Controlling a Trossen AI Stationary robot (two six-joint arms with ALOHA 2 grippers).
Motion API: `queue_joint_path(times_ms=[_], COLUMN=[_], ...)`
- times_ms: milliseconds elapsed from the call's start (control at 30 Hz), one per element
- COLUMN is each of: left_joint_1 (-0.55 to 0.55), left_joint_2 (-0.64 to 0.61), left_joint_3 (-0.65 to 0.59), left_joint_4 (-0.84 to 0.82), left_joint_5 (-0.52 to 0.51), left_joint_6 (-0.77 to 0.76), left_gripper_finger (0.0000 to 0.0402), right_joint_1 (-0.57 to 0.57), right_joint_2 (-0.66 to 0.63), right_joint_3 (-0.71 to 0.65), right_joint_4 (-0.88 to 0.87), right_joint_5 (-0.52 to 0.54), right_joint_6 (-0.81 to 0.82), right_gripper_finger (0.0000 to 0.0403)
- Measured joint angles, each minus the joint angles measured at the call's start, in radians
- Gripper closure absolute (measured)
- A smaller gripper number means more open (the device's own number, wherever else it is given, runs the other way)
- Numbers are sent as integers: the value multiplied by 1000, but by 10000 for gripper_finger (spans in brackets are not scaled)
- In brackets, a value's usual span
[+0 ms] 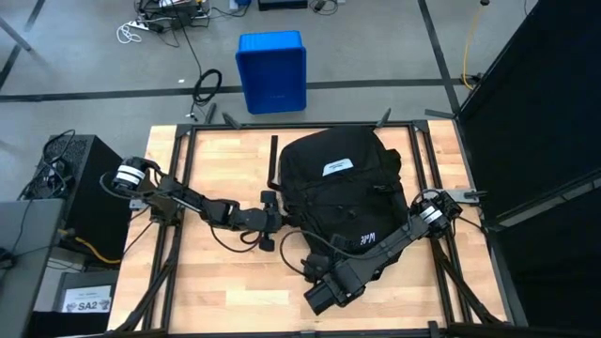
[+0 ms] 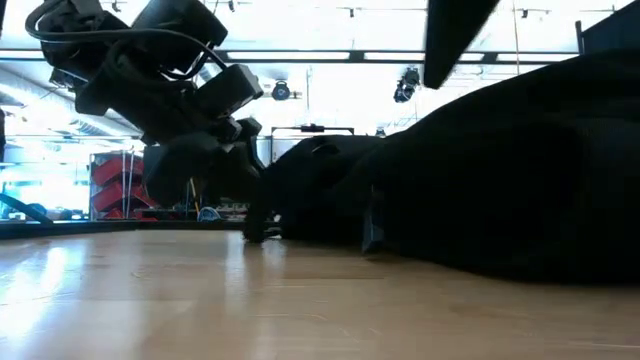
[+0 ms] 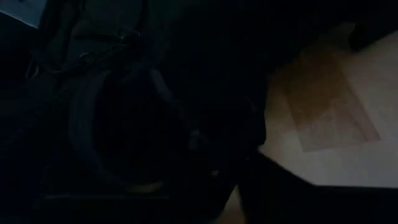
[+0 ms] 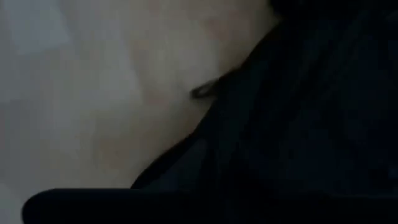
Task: Unpack backpack
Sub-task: Open the black backpack
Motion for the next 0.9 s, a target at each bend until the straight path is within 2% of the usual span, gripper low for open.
queue_joint_path(times_ms=[167,300,567,800,900], left_joint_1=[-18,-51,-135,-205,-212], left_joint_2=[0,-17,-102,-210,-227], left_joint_3=[41,98,211,213,213], left_joint_4=[-22,-139,-542,-691,-702], left_joint_5=[-1,-4,-139,-255,-267], left_joint_6=[2,29,21,-41,-56], left_gripper_finger=[401,401,402,402,402], right_joint_1=[-41,-86,-160,-180,-181], right_joint_2=[0,0,2,6,4], right_joint_3=[0,-1,-30,-117,-153], right_joint_4=[83,68,71,126,168], right_joint_5=[119,157,145,105,104], right_joint_6=[-70,-106,-128,-157,-156], right_gripper_finger=[337,305,216,159,145])
